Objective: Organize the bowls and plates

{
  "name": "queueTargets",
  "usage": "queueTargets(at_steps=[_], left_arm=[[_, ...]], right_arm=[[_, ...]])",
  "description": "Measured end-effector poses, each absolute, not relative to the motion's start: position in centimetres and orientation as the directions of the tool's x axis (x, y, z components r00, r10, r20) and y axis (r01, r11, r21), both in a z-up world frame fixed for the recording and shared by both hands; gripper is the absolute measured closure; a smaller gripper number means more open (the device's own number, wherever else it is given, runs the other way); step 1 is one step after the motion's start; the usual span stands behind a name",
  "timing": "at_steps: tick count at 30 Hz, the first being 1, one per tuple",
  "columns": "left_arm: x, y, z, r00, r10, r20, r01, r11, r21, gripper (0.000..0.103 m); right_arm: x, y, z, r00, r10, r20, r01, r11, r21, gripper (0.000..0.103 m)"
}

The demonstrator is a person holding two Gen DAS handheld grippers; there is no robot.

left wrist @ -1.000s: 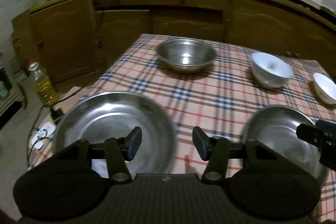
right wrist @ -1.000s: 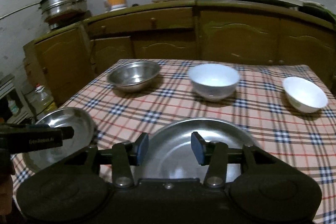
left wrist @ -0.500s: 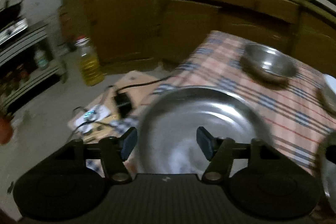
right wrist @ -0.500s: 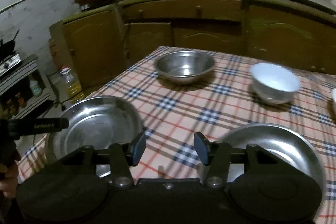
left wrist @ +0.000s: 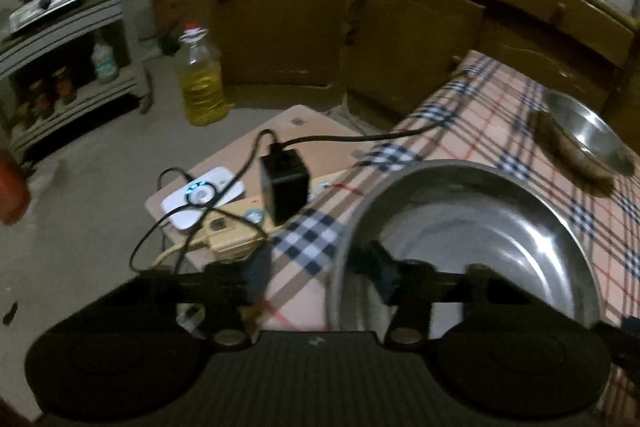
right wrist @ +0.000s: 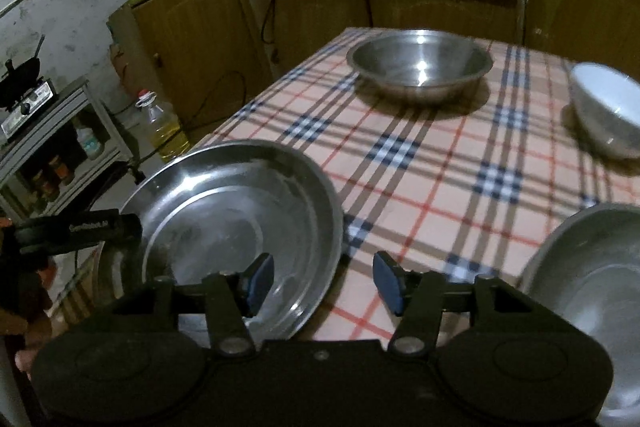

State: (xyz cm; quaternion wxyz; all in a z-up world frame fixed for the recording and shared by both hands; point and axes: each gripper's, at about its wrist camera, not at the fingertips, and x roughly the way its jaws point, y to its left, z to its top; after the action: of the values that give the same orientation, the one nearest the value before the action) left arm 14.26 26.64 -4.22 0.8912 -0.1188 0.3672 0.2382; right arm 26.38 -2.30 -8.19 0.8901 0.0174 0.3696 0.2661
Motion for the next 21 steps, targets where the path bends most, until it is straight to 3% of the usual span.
queueTargets(at_steps=[2, 3, 6, 9, 21], left_arm=[[14.3, 26.0, -4.3, 0.634, 0.318, -0.705, -0.481, 0.876, -0.038, 0.075], [14.3, 25.7, -4.3, 0.641, 0.305, -0.704, -0.469, 0.882, -0.045, 0.080], [14.3, 25.5, -4.4, 0.645, 0.305, -0.701, -0.464, 0.885, -0.042, 0.082], [14.0, 25.4, -4.2, 0.659, 0.298, -0.691, -0.461, 0.886, -0.057, 0.085], [12.9, 23.4, -2.6, 0.713, 0.270, -0.648, -0.404, 0.912, -0.065, 0.089]], right_arm=[[26.9, -1.9, -8.7, 0.565, 0.499, -0.657, -0.460, 0.852, 0.250, 0.040], [27.0, -1.7, -8.9, 0.557, 0.503, -0.661, -0.459, 0.850, 0.260, 0.051], [27.2, -1.7, -9.2, 0.554, 0.500, -0.666, -0.448, 0.853, 0.268, 0.070], [27.2, -2.2, -9.1, 0.562, 0.491, -0.666, -0.433, 0.860, 0.269, 0.081], [25.1, -4.5, -6.4, 0.635, 0.467, -0.616, -0.432, 0.875, 0.218, 0.081]])
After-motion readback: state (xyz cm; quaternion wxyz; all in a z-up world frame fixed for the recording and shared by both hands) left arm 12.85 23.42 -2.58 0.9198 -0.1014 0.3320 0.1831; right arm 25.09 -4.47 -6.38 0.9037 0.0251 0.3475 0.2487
